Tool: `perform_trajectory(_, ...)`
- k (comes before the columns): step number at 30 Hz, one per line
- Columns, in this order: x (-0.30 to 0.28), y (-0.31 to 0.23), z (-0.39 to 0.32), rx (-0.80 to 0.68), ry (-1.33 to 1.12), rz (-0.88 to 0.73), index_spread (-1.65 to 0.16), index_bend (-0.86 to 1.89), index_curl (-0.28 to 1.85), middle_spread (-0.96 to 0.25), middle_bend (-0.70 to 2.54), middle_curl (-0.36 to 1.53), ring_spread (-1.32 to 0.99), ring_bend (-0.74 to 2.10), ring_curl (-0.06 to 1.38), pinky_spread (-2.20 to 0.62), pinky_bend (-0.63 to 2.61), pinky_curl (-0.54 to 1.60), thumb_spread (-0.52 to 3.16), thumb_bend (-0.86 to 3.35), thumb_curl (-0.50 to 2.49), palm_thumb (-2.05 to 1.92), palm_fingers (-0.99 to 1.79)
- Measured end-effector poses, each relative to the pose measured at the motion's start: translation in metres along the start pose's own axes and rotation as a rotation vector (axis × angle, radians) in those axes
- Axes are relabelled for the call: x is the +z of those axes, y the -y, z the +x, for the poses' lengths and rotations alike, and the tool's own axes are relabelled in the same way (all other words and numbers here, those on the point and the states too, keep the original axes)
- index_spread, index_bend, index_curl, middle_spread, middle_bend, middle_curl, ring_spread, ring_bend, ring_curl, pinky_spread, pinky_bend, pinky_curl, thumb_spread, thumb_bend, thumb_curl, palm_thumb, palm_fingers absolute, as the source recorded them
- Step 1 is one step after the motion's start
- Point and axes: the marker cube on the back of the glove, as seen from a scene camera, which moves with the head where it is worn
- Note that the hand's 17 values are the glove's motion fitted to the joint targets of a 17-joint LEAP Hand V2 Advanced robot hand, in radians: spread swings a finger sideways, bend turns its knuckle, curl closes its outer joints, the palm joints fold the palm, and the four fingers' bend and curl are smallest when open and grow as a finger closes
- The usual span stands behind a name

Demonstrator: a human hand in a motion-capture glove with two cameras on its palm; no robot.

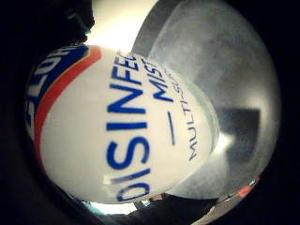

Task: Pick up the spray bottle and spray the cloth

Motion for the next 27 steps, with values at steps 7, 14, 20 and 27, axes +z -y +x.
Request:
perform_trajectory(7, 0.013, -0.02, -0.074, -0.108, -0.033, -0.047, -0.2, 0.18, 0.48, 0.0, 0.37, 0.5, 0.0, 0.36, 0.41, 0.14, 0.18, 0.23, 0.79, -0.02, 0.64, 1.16, 0.86)
perform_trajectory(14, 0.044, -0.04, -0.083, -0.083, 0.002, -0.115, -0.19, 0.17, 0.49, 0.0, 0.36, 0.51, -0.01, 0.35, 0.42, 0.13, 0.19, 0.24, 0.76, -0.02, 0.65, 1.16, 0.88)
perform_trajectory(20, 0.103, -0.072, -0.085, -0.044, 0.008, -0.26, -0.19, 0.17, 0.49, 0.0, 0.35, 0.51, -0.01, 0.34, 0.42, 0.12, 0.2, 0.26, 0.74, -0.02, 0.65, 1.17, 0.9)
perform_trajectory(27, 0.197, -0.127, -0.091, -0.042, 0.027, -0.531, -0.18, 0.16, 0.5, 0.0, 0.34, 0.52, -0.01, 0.34, 0.44, 0.11, 0.19, 0.28, 0.71, -0.02, 0.65, 1.18, 0.9)
